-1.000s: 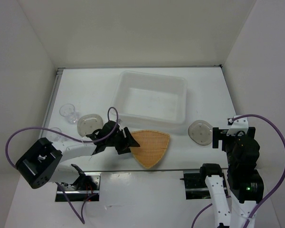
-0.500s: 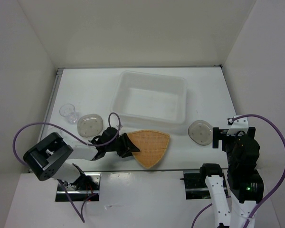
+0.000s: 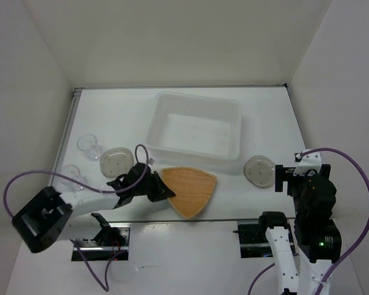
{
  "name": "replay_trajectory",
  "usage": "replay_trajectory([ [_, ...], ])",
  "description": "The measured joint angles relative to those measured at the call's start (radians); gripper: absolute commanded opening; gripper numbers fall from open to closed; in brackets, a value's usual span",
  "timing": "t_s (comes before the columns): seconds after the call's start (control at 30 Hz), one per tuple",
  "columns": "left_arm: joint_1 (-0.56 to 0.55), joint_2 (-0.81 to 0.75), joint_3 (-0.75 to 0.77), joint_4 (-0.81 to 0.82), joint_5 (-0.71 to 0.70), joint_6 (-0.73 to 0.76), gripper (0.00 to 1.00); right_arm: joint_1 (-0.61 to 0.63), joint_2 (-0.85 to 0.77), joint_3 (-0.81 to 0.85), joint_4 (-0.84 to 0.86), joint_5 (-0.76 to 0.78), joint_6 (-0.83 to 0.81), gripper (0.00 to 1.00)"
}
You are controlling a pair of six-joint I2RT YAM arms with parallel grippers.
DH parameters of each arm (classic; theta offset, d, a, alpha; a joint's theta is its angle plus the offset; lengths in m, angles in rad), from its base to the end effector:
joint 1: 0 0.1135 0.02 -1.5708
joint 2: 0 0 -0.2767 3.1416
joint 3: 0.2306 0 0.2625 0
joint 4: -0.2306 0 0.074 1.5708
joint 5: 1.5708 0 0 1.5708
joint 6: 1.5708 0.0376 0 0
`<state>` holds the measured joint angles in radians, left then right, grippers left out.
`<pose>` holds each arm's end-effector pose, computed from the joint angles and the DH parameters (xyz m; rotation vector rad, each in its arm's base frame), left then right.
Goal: Place the mixed dishes into the plastic bin
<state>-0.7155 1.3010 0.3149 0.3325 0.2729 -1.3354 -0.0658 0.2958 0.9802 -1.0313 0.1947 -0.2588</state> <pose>0.1630 -0.1551 0.1332 -0.6230 2.5212 -1.2782 0.0192 -0.0086 0.3645 -0.0542 1.9310 -0.4043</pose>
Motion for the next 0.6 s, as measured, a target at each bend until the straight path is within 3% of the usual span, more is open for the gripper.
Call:
replay_trajectory([
  [0.2, 0.0, -0.445, 0.166, -0.512, -0.121, 0.029, 0.0, 0.0, 0.0, 0.0, 0.0, 0.0, 0.0, 0.98],
  [0.33, 0.001, -0.635, 0.386, -0.709, -0.216, 0.046, 0.0, 0.003, 0.0, -0.003, 0.002, 0.0, 0.0, 0.98],
  [0.43, 0.008, -0.565, 0.562, -0.724, -0.244, 0.066, 0.0, 0.005, 0.0, -0.008, 0.003, 0.002, 0.0, 0.98],
  [0.6, 0.027, -0.153, 0.78, -0.635, -0.251, 0.137, 0.0, 0.011, 0.0, -0.008, 0.006, 0.005, 0.0, 0.98],
])
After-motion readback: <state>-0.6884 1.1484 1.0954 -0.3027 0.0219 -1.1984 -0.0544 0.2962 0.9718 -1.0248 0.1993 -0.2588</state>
